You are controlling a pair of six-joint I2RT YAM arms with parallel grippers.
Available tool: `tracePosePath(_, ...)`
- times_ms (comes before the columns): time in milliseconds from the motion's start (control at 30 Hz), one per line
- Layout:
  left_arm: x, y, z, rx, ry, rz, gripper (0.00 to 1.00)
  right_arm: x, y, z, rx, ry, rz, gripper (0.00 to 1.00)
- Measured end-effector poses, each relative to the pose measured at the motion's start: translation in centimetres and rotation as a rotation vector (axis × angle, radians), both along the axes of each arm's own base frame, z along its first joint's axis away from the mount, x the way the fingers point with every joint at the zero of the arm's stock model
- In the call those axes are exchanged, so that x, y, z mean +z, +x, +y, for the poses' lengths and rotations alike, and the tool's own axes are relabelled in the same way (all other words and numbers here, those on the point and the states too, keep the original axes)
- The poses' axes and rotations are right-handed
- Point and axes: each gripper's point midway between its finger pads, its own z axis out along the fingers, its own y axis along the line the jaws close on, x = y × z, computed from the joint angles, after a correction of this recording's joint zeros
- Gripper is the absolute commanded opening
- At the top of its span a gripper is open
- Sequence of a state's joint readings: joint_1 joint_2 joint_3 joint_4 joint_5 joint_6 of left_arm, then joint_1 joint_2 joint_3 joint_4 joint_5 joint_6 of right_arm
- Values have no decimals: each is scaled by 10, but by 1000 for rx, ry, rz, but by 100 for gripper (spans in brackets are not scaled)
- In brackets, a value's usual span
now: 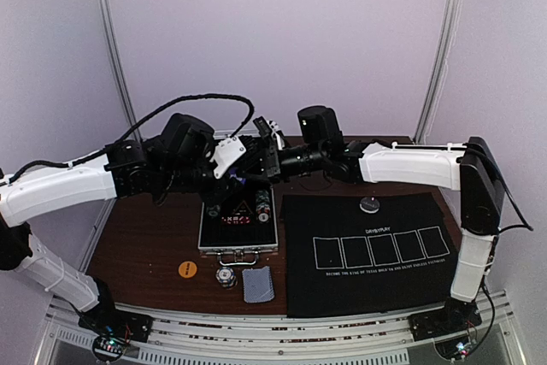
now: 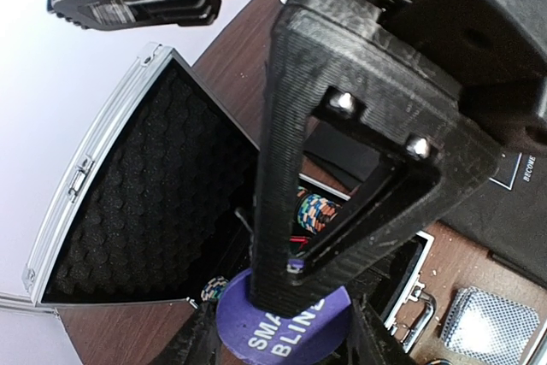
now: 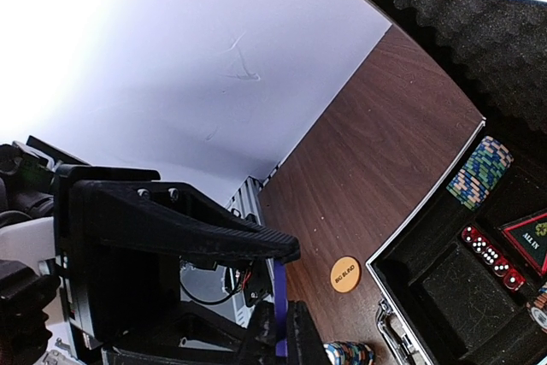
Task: Distribute texas hold em gaming equipment
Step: Pass from the left arm to the right, then place the small blind button in the small blind area.
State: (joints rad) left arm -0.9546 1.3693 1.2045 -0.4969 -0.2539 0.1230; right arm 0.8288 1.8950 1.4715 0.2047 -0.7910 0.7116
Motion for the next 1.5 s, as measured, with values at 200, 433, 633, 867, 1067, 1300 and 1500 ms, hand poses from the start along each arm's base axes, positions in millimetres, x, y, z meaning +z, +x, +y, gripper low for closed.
tracePosePath(200, 0, 1, -2, 3, -8, -2, 85, -1, 10, -11, -27, -18, -4, 0)
tracePosePath(433, -13, 11, 2, 75, -1, 27, 98, -19, 73, -148, -368, -169, 40, 0)
tracePosePath(633, -17, 41, 34, 208, -28, 62, 98, -40, 90, -295, -726, -332, 124, 0)
tracePosePath(867, -18, 71, 96, 392, -46, 84, 98, -89, 54, -437, -1111, -495, 321, 0)
tracePosePath(1067, -22, 72, 128, 468, -69, 91, 98, -127, 18, -500, -1296, -600, 474, 0)
tracePosePath(1300, -47, 75, 168, 575, -58, 116, 98, -163, -9, -506, -1308, -650, 624, 0)
tracePosePath(1500, -47, 79, 194, 652, -76, 98, 98, -177, -21, -486, -1184, -670, 736, 0)
